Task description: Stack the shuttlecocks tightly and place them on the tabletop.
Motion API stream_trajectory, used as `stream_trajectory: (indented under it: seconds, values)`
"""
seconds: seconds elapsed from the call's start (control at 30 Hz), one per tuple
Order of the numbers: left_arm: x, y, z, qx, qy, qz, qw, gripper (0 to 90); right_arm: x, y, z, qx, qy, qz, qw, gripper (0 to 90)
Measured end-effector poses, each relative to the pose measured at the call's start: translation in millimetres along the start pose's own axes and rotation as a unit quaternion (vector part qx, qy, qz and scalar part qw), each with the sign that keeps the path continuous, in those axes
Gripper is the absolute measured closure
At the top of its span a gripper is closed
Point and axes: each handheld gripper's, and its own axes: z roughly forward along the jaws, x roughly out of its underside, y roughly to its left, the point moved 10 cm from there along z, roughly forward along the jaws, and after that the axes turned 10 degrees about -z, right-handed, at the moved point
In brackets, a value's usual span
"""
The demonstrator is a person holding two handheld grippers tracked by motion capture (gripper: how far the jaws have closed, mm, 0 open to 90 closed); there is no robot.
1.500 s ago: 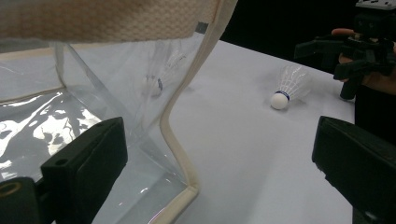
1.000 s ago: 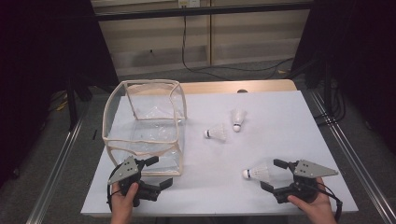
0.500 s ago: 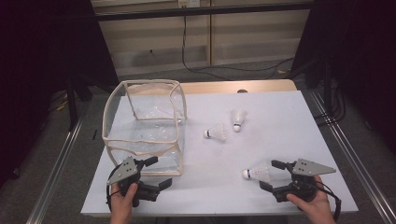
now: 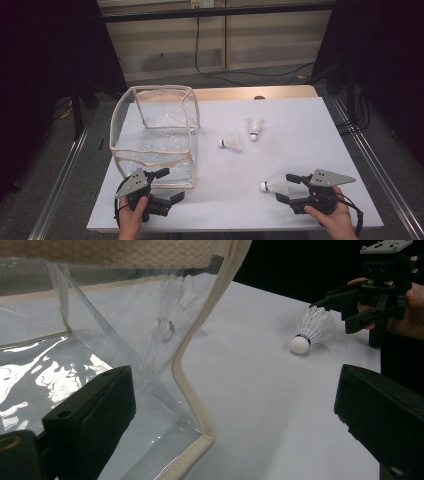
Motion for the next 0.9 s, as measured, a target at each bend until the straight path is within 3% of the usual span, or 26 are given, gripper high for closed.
stream_trajectory:
  seconds: [0.23, 0.4, 0.53, 0.9]
  values:
    - [-0.8, 0.6, -1.0, -0.002, -0.004, 0.004, 1.0000, 3.4, -2.3, -3.7, -0.6, 0.003, 0.001, 0.025, 0.9997, 34.0]
    - [-0.1, 0.4, -0.3, -0.001, -0.003, 0.010, 0.9999, 3.3, 2.0, -4.2, -0.4, -0.004, 0.016, 0.037, 0.9992, 42.1]
    - [-0.2, 0.2, -0.7, 0.001, -0.004, 0.007, 1.0000, 3.1, 1.6, -5.0, -1.1, -0.008, 0.017, 0.045, 0.9988, 44.9]
    - [1.1, 1.7, 0.1, -0.002, -0.001, 0.013, 0.9999, 3.3, 3.0, -2.8, 1.6, -0.031, 0.032, 0.041, 0.9982, 59.1]
